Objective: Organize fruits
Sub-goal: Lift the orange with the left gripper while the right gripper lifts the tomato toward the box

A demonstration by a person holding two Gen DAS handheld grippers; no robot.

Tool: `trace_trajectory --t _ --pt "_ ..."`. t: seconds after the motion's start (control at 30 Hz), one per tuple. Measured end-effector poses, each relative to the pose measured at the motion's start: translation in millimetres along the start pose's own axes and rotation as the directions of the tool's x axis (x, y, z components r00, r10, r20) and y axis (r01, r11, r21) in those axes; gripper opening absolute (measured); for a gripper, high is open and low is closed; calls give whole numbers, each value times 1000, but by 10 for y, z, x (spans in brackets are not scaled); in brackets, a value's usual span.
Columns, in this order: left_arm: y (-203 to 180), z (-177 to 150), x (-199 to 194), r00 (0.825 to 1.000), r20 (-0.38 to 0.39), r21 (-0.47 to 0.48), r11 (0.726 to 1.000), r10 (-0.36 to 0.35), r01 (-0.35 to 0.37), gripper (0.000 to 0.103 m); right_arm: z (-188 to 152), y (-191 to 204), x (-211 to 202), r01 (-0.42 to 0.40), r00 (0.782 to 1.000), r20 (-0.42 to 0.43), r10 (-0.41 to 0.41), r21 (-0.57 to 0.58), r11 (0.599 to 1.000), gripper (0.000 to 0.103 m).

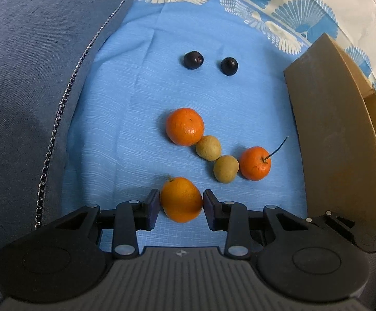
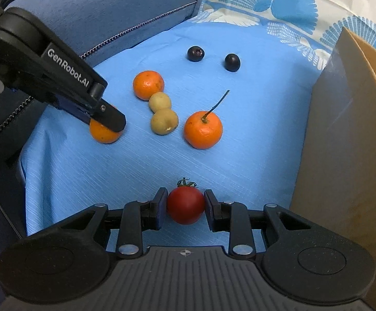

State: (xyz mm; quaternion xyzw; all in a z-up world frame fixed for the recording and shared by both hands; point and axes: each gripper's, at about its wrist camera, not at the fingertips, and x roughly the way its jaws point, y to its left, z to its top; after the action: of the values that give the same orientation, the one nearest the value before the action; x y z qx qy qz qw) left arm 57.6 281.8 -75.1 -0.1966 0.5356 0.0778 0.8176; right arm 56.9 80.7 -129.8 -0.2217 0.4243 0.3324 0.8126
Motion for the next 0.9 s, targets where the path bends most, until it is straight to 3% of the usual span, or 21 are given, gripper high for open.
trace_trajectory --t 0.3,0.57,0.73,0.9 --pt "-147 0 70 998 2 68 996 62 -62 38 -5 -9 -5 -6 1000 3 6 5 1000 32" --pt "-100 -25 -1 999 22 54 998 40 -41 38 13 4 -148 -9 998 63 9 0 1000 32" --pt "-129 -9 50 999 -4 72 996 44 -44 38 -17 -11 -25 5 1000 1 -5 2 1000 32" --pt "-132 3 81 999 -11 77 996 47 -46 38 -13 -8 -8 3 1000 2 -3 6 1000 32"
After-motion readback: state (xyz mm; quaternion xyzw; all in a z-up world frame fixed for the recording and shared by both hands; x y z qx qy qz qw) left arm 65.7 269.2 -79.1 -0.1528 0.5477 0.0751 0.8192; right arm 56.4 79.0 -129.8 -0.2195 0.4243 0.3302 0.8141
